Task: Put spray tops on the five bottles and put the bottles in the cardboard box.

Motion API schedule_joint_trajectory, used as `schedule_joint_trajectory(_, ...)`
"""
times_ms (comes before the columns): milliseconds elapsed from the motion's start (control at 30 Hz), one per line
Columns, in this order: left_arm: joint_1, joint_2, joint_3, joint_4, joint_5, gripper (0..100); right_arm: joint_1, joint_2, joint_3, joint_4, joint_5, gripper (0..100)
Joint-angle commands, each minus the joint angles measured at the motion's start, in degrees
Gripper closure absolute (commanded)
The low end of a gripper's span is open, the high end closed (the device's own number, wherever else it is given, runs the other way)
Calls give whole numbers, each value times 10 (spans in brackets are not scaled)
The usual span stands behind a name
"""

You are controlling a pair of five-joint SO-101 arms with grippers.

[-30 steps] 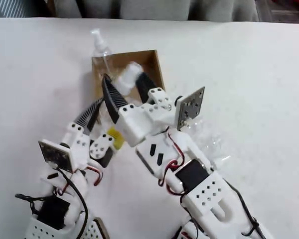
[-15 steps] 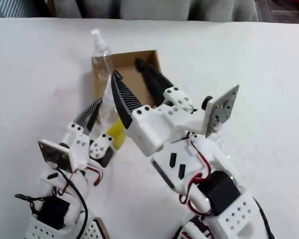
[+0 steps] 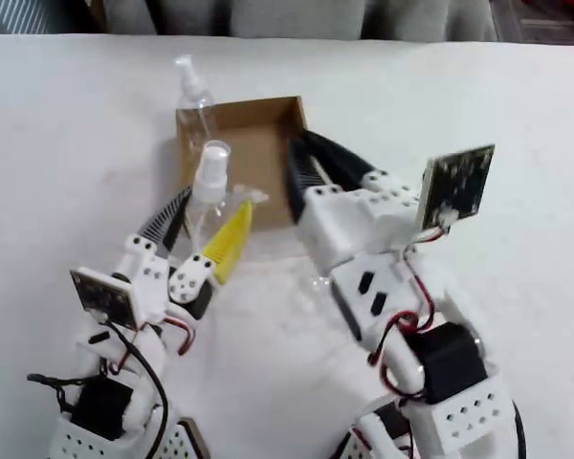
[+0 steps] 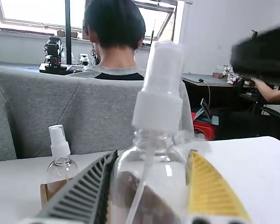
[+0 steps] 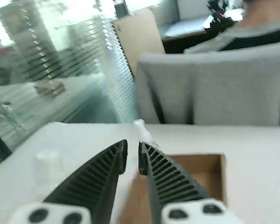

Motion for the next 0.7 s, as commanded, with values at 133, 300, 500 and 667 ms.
schedule_joint_trajectory(133, -56, -7, 13, -84, 4, 963, 106, -8, 155, 29, 1, 983)
schedule_joint_trajectory(300, -74, -7, 36, -139, 4, 964, 112, -9, 299, -80, -3, 983)
schedule_joint_trajectory(500, -74, 29, -4, -142, -57, 965, 112, -9, 403, -168, -4, 983)
schedule_joint_trajectory(667, -81, 197, -75, -210, -82, 965, 112, -9, 431, -188, -4, 983)
